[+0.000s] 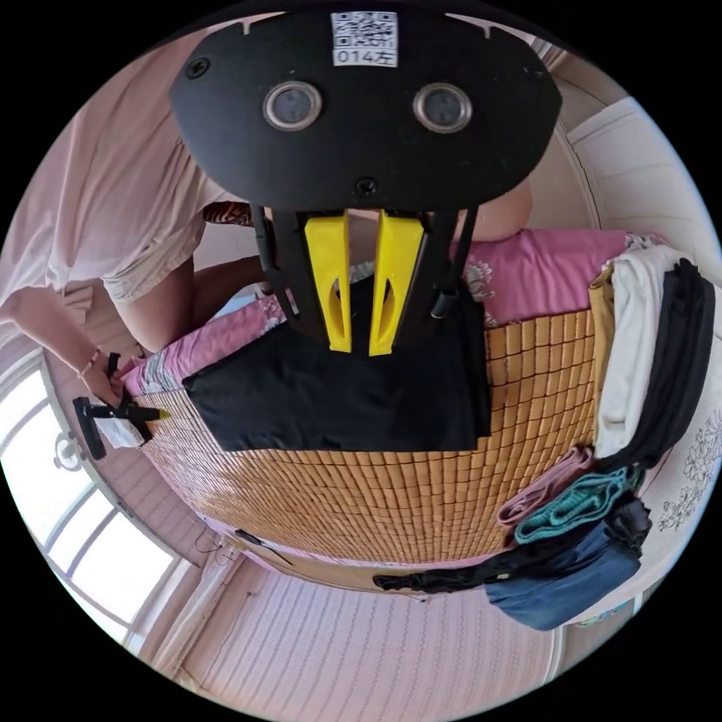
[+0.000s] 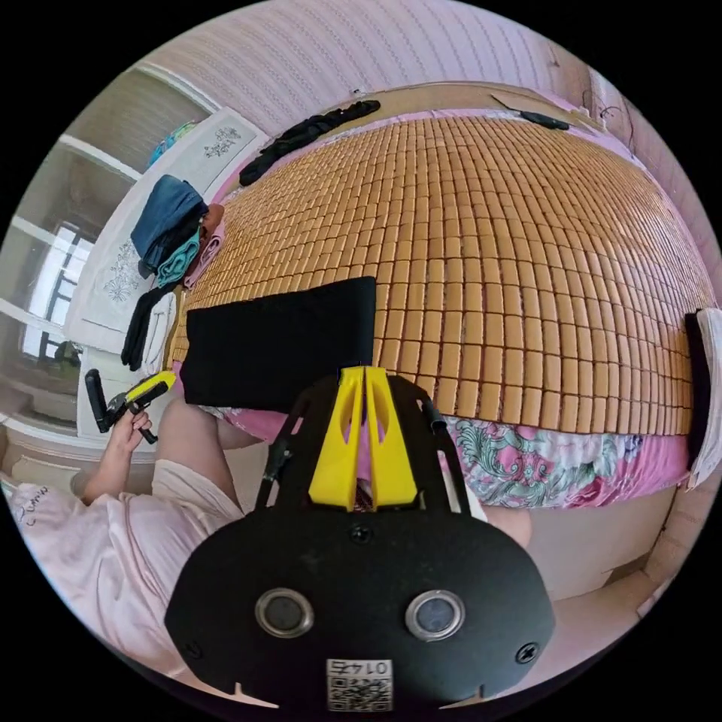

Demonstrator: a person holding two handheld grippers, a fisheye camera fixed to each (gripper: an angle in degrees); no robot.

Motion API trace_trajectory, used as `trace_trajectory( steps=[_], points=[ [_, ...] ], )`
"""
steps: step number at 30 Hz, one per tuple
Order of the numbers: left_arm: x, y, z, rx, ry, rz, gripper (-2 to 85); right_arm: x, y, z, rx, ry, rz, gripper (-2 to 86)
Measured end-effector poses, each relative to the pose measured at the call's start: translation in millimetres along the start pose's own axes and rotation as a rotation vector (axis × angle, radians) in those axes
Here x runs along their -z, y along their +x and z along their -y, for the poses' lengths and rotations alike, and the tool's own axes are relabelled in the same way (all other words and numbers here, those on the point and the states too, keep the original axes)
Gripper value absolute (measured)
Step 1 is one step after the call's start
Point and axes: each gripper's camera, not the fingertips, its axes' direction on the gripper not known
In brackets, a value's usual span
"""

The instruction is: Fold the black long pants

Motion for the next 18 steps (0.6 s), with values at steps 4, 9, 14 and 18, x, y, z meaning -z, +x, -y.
trace_trajectory(
  steps=[4, 9, 14, 18],
  points=[
    [-41.9, 76.5, 11.8, -0.162, -0.031, -0.110, 2.9, -66.5, -129.8, 43.0, 0.372, -0.170, -0.023, -0.3],
    [-86.9, 140.8, 23.9, -0.310, -0.056, -0.046, -0.6, -155.0, -254.1, 84.3, 0.653, -0.286, -0.211, -0.4],
    [-126.4, 149.9, 9.3, -0.320, -0.032, -0.051, -1.0, -223.8, -281.3, 100.7, 0.638, -0.375, -0.284, -0.7],
    [-133.3, 148.7, -1.3, -0.297, 0.013, -0.077, -1.0, -222.6, -285.6, 108.7, 0.657, -0.439, -0.274, -0.9]
  ],
)
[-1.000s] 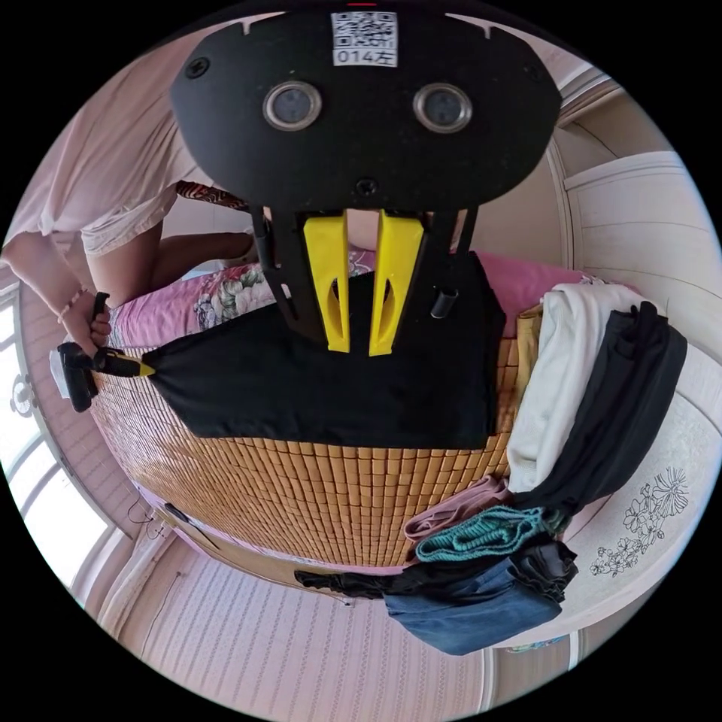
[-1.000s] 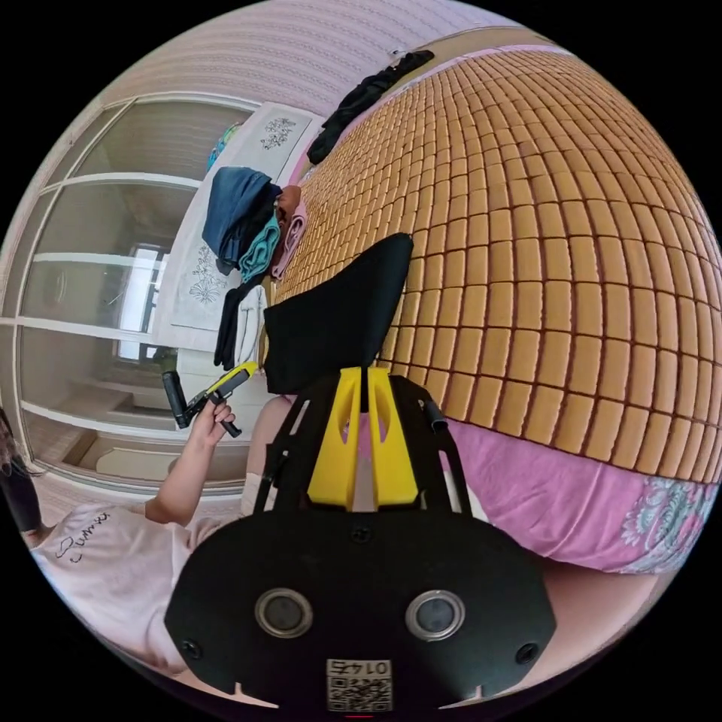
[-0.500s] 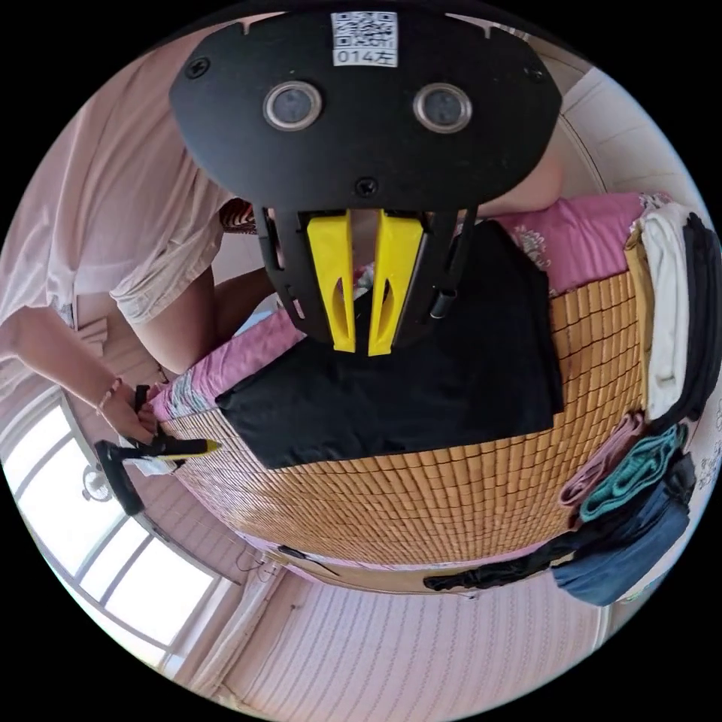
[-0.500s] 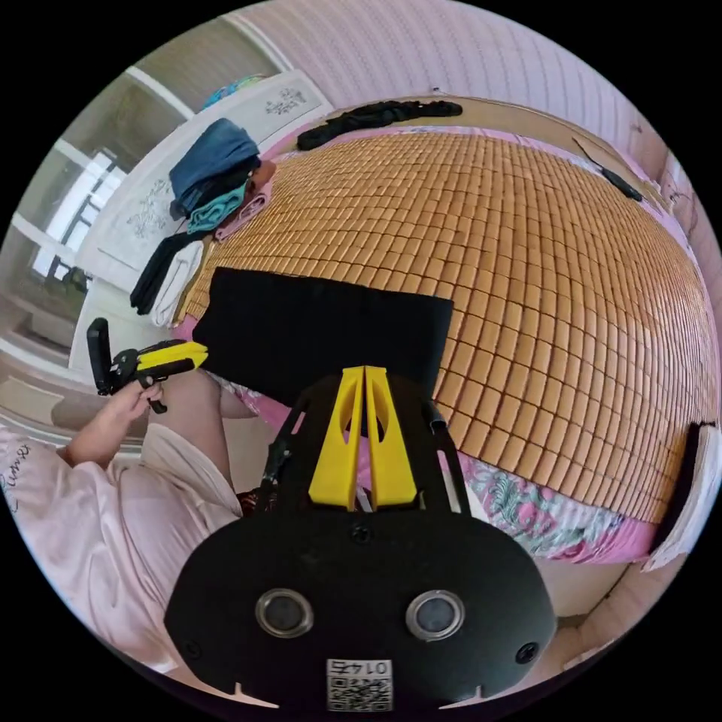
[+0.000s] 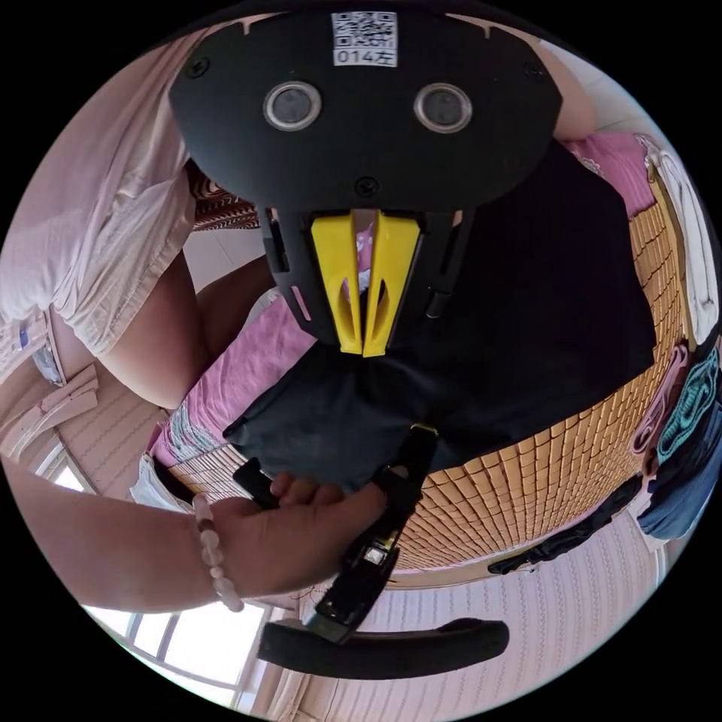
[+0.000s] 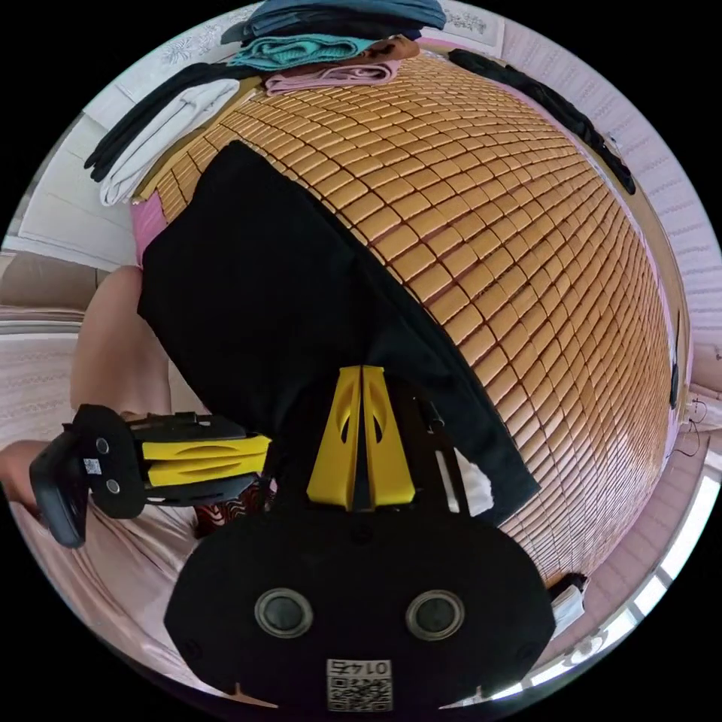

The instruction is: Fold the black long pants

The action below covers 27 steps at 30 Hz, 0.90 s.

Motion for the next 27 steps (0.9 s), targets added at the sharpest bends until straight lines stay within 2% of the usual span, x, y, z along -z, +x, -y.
trace_trajectory(
  steps=[2, 5, 7, 10, 12, 14, 17, 19, 23, 27],
  points=[
    [-4.7, 6.8, -1.2, -0.019, 0.004, 0.021, -1.0, 16.6, 7.2, 17.4, 0.044, -0.050, 0.044, -0.7],
    [-11.1, 12.2, -1.4, -0.027, 0.002, 0.033, -1.0, 34.3, 17.4, 34.9, -0.005, 0.017, -0.032, -0.6],
    [-15.5, 12.1, -2.0, -0.011, 0.005, 0.024, -1.0, 13.1, 15.7, 42.6, 0.015, -0.059, -0.044, -0.6],
    [-23.2, 14.5, 1.9, -0.022, -0.009, 0.030, -1.0, 24.0, 9.8, 39.4, 0.029, -0.047, -0.093, -0.7],
    [-26.5, 15.3, 5.8, -0.032, -0.017, 0.031, -0.9, 39.8, 23.1, 29.5, -0.015, -0.008, -0.026, -0.6],
    [-26.1, 6.8, 9.0, 0.015, -0.015, -0.029, -0.9, 79.2, 53.6, -12.7, -0.125, 0.155, 0.142, -0.2],
    [-18.5, -2.4, 7.6, 0.060, 0.013, -0.100, -0.4, 127.8, 88.8, -115.2, -0.285, 0.398, 0.202, 0.7],
    [-12.5, -5.7, 11.3, 0.077, 0.038, -0.097, 0.4, 139.5, 106.6, -181.2, -0.389, 0.445, 0.157, 2.0],
    [1.5, -14.4, 43.9, 0.050, 0.148, -0.150, 7.8, 134.5, 135.0, -319.2, -0.739, 0.492, 0.137, 15.4],
    [-8.0, -21.3, 93.6, 0.010, 0.136, -0.184, 8.4, 118.0, 137.3, -373.7, -0.802, 0.502, 0.294, 13.9]
  ],
)
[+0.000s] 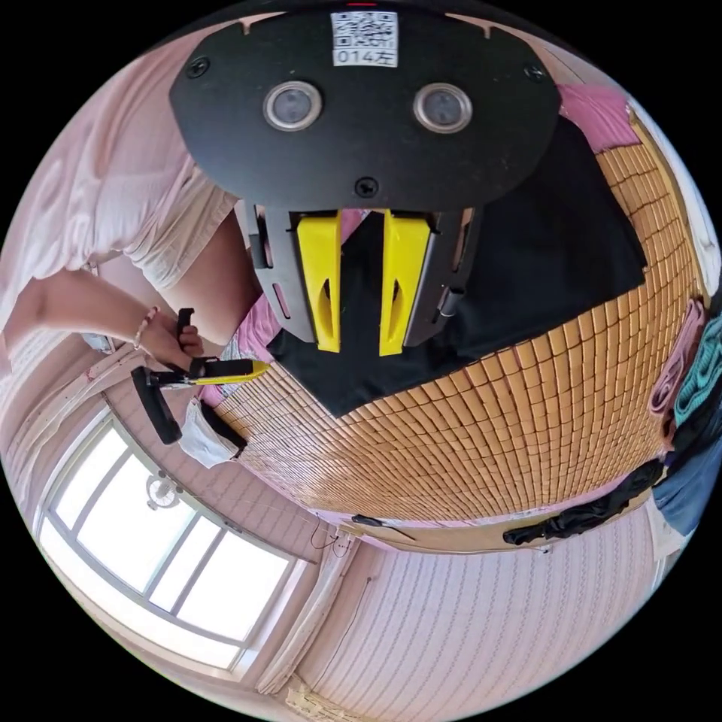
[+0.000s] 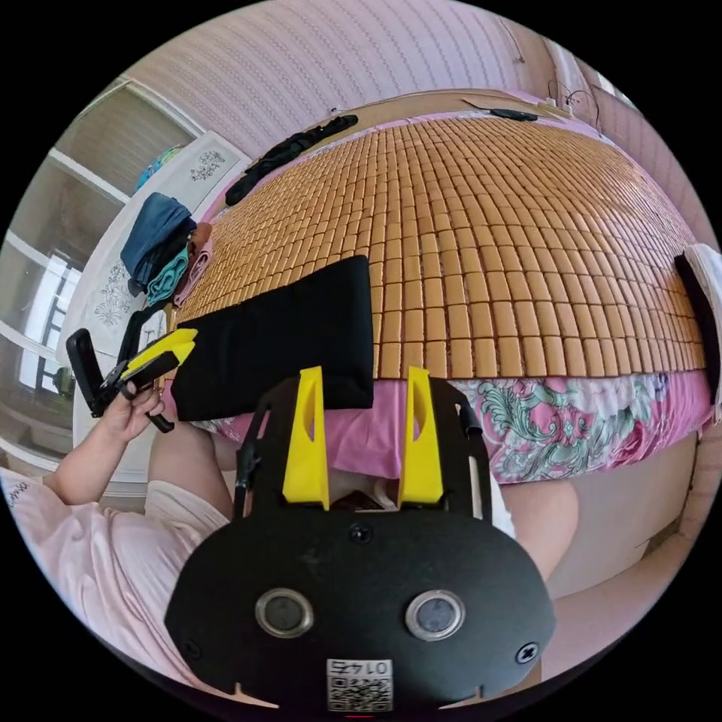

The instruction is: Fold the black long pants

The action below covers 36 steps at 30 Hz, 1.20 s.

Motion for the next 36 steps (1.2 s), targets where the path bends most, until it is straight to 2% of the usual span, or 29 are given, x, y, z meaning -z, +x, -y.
trace_trajectory(
  steps=[2, 4, 8, 16, 19, 22, 27, 31, 33, 36],
  points=[
    [-22.9, -2.0, 35.8, -0.040, -0.044, -0.006, 8.8, 6.1, 13.8, -9.4, -0.054, 0.008, 0.132, 11.5],
    [-43.4, 0.1, 63.6, -0.065, -0.074, -0.018, 8.9, 8.4, 19.2, -12.3, -0.066, -0.003, 0.181, 9.1],
    [-105.1, 14.1, 123.8, -0.112, -0.160, -0.027, 9.3, 24.7, 24.3, -16.3, -0.047, -0.087, 0.176, 4.0],
    [-226.5, 59.5, 184.4, -0.215, -0.345, -0.013, 10.9, 82.4, 33.8, -32.7, -0.074, -0.074, 0.161, 6.6],
    [-274.1, 61.0, 187.7, -0.197, -0.516, 0.018, 7.8, 90.3, 47.3, -42.3, -0.114, -0.085, 0.237, 4.0],
    [-284.6, 54.9, 197.0, -0.139, -0.565, -0.048, 2.8, 118.9, 61.6, -55.7, -0.122, -0.075, 0.350, 2.1],
    [-257.9, 79.4, 233.6, -0.216, -0.430, -0.122, 0.2, 214.7, 85.7, -85.4, -0.124, 0.105, 0.371, 1.0],
    [-203.0, 93.7, 269.9, -0.224, -0.249, -0.279, 0.0, 313.6, 87.9, -114.3, -0.046, 0.271, 0.418, 0.9],
    [-172.2, 84.1, 270.0, -0.230, -0.192, -0.297, 0.0, 337.1, 65.7, -114.5, 0.044, 0.280, 0.447, 0.9],
    [-106.0, 42.9, 243.9, -0.233, -0.116, -0.210, 0.9, 328.8, -12.7, -95.6, 0.262, 0.205, 0.582, 1.1]
  ],
)
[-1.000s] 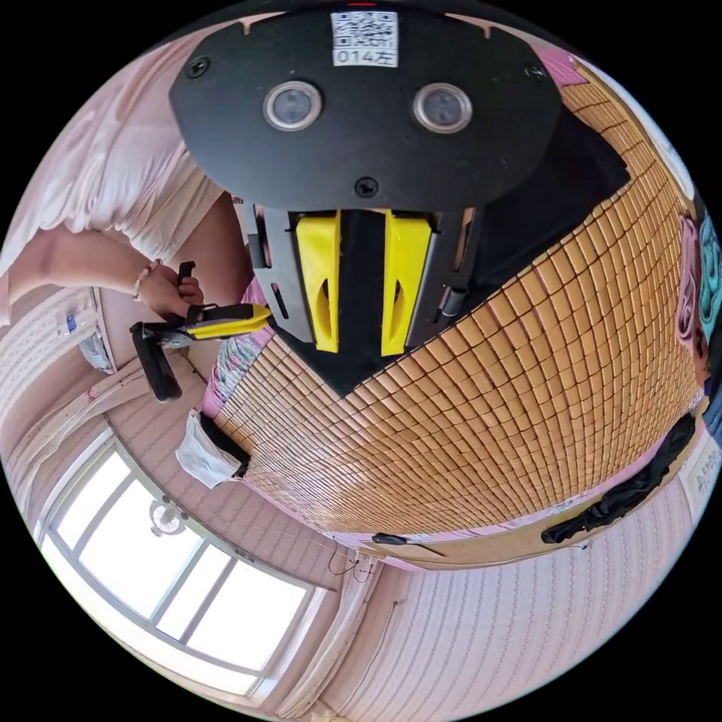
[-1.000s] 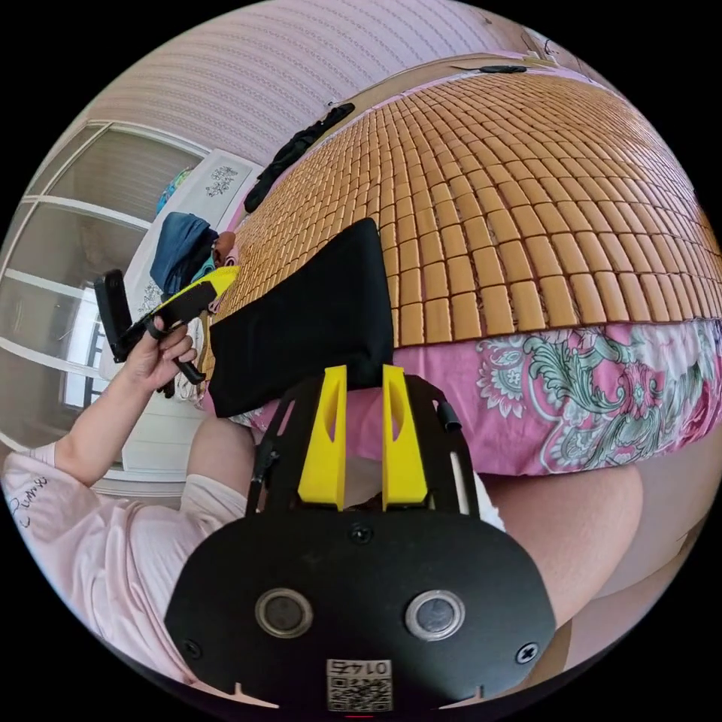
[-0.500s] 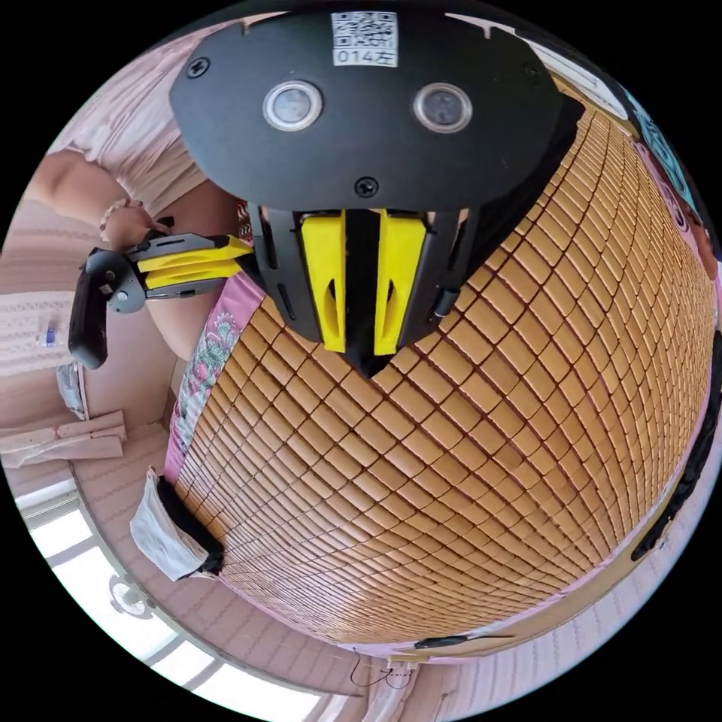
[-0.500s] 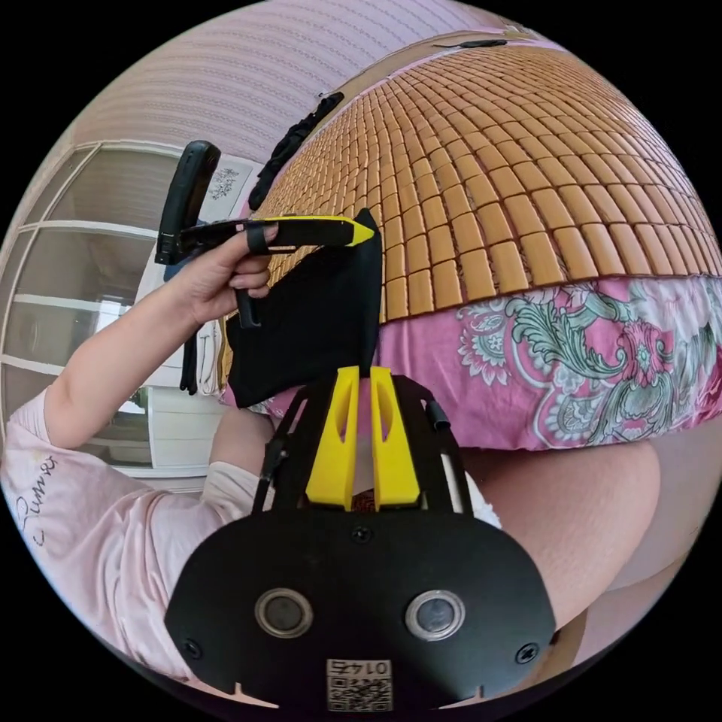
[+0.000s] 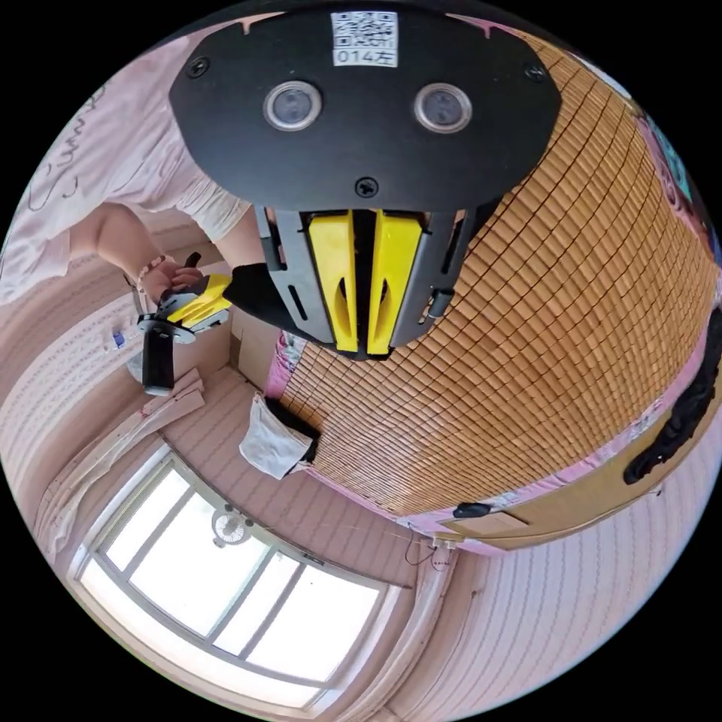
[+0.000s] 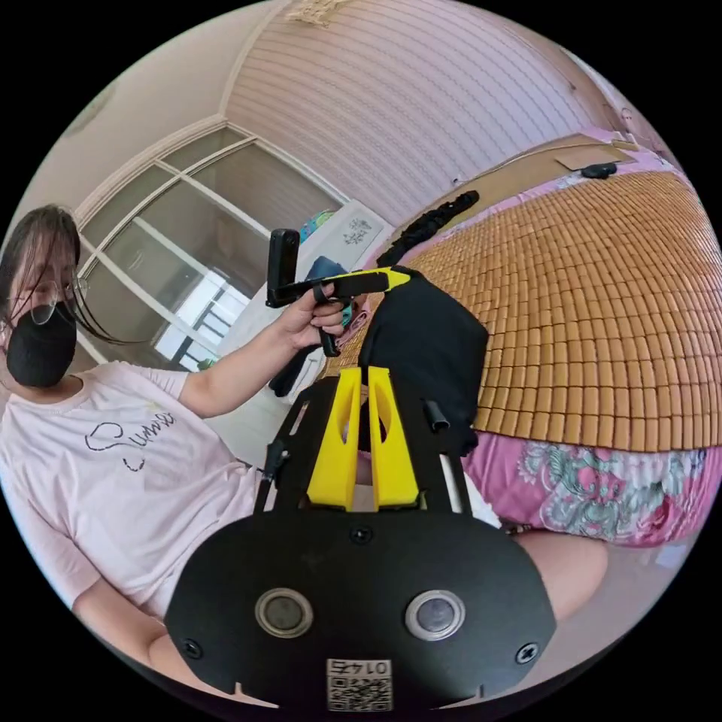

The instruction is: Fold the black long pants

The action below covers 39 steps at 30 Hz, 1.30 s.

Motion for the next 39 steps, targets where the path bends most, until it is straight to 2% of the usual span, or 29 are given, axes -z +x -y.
trace_trajectory(
  steps=[3, 5, 8, 14, 17, 20, 25, 29, 32, 35, 36, 39],
  points=[
    [80.6, -37.7, -80.7, 0.113, 0.066, 0.160, 4.0, -122.6, -65.9, 20.6, 0.185, -0.216, 0.123, 1.5],
    [119.7, -67.3, -156.1, 0.248, 0.071, 0.397, 4.9, -226.8, -88.8, 5.8, 0.259, -0.473, 0.029, 1.6],
    [137.5, -91.9, -232.1, 0.435, 0.041, 0.453, 5.4, -283.6, -81.9, -33.1, 0.224, -0.681, -0.027, 1.0],
    [109.2, -100.0, -305.3, 0.579, 0.065, 0.344, 6.9, -240.8, -73.0, -57.6, 0.080, -0.569, -0.104, 3.8],
    [88.4, -116.4, -313.2, 0.657, 0.099, 0.256, 8.0, -208.2, -62.6, -61.4, 0.017, -0.454, -0.251, 6.6],
    [73.1, -131.2, -308.2, 0.686, 0.110, 0.241, 8.6, -191.8, -59.3, -66.6, -0.006, -0.388, -0.289, 7.1],
    [44.9, -139.6, -288.8, 0.629, 0.025, 0.244, 8.6, -231.5, -90.9, -75.0, 0.119, -0.454, -0.340, 6.3],
    [15.7, -146.6, -289.6, 0.643, -0.092, 0.262, 8.1, -294.0, -96.4, -99.3, 0.168, -0.719, -0.453, 4.3],
    [16.1, -148.6, -294.2, 0.657, -0.047, 0.254, 7.6, -292.0, -124.8, -102.5, 0.287, -0.742, -0.504, 3.5],
    [20.6, -149.7, -291.8, 0.665, -0.051, 0.242, 7.7, -285.2, -133.1, -94.5, 0.280, -0.821, -0.495, 3.9],
    [23.6, -149.6, -290.6, 0.667, -0.053, 0.242, 7.9, -280.6, -133.1, -90.9, 0.272, -0.814, -0.480, 4.4],
    [46.8, -144.4, -285.1, 0.613, 0.051, 0.264, 10.4, -243.5, -116.9, -58.3, 0.145, -0.609, -0.383, 6.9]
  ],
)
